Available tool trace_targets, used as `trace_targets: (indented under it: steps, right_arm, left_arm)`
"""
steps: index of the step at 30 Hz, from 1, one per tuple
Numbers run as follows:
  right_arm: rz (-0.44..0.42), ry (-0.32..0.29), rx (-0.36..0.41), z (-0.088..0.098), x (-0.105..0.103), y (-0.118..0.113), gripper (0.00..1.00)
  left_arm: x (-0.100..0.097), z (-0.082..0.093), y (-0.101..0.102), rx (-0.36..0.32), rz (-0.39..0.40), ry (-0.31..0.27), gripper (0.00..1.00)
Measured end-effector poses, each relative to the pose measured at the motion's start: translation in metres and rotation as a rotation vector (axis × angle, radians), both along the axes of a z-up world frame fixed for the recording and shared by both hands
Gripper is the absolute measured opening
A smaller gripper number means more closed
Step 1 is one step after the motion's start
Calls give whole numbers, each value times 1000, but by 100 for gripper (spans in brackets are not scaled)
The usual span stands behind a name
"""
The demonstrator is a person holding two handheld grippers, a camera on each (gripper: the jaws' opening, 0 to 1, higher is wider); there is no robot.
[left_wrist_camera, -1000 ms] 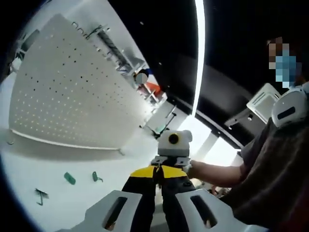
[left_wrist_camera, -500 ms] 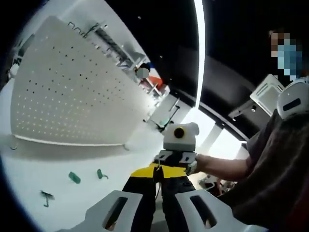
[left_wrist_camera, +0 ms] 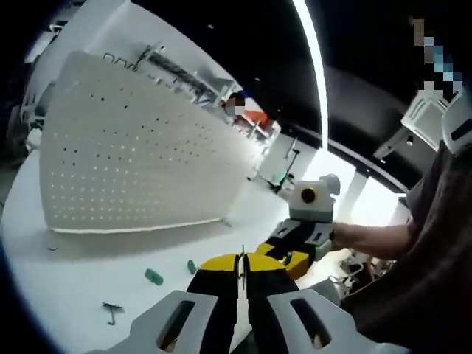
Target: Insert the hook assembly into the mounting plate slot until the hook locks in place.
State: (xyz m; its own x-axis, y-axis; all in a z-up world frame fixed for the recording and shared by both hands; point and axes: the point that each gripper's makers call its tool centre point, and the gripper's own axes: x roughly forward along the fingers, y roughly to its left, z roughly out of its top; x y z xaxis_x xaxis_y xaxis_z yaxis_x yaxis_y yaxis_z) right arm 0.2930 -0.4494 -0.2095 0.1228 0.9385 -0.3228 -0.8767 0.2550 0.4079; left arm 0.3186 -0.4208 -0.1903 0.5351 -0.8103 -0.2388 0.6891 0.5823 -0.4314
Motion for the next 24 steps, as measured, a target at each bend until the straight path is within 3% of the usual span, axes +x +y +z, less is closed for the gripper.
trace_targets:
  steps: [9,14,21,24]
  right_arm:
    - [-112,-91,-77,3,12,-15,18]
    - [-146,-133,-103,11,19,-18,18]
    - [-173,-181,-122,25,23,-18,18]
    - [-161,-232,-152,31,21,-15,18]
  left_arm:
    - [6,-22,6,116,51,-5,2]
    - [11,-33,11,125,81,26,2]
    - [17,-35,21,141,144,36,2]
    - [21,-33,29,166,182,21,2]
